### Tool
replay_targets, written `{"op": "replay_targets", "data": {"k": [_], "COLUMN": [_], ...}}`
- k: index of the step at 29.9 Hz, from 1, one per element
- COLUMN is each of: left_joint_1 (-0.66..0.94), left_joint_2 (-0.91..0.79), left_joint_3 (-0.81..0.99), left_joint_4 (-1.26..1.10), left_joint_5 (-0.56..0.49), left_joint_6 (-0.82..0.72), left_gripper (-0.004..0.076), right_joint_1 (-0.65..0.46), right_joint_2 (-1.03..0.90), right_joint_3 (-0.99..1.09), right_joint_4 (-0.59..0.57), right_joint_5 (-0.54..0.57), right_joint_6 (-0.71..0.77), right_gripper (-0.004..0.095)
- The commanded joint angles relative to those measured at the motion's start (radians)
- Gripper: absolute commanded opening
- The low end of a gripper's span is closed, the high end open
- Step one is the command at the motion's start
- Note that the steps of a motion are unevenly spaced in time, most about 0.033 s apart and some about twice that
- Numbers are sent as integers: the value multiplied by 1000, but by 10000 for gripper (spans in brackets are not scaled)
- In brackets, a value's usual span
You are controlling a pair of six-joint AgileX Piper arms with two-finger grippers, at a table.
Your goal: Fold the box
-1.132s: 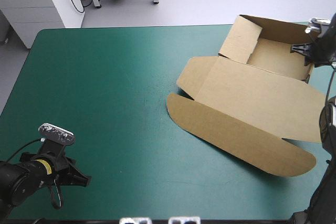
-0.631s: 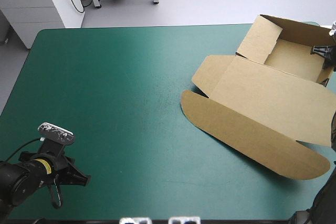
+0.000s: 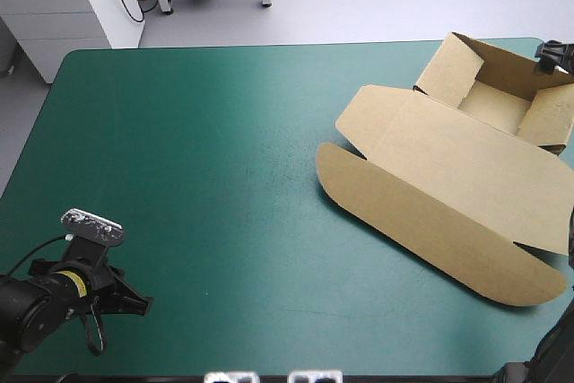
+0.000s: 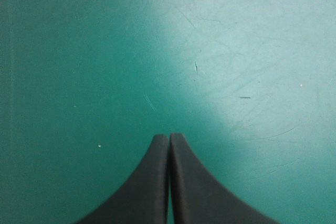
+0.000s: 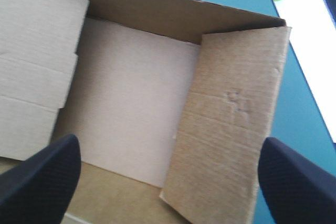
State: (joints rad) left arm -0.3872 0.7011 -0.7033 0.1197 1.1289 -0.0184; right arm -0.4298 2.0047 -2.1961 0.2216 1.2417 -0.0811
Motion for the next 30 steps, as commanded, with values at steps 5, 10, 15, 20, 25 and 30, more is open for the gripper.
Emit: {"op": "replay_targets", "data": {"k": [5,10,15,20,25,30], "left_joint_1": [-4,-4,-4,-4,-4,-4], "left_joint_2": [-2,-2,-2,-2,-2,-2], "left_joint_3": [-24,-24,-24,-24,-24,-22], "left_joint_4": [10,10,10,10,8,-28], "left_joint_5": [-40,-44,-79,-81,-102,-132], "left_joint_6": [-10,-10,-10,-10,-10,-10], "left_gripper": [-8,-8,-8,-8,-8,-8], "right_joint_1": [11,69,140,238,363,471], "right_joint_2": [-90,-108,-134,-182,-279,-398], "right_joint_3": [-31,-31,-29,4,118,298], "right_joint_4": [274,222,167,154,135,133], "right_joint_5": [9,9,9,9,9,9], "right_joint_6": [-97,-135,-140,-145,-208,-256], "right_gripper": [38,2,2,1,1,0]}}
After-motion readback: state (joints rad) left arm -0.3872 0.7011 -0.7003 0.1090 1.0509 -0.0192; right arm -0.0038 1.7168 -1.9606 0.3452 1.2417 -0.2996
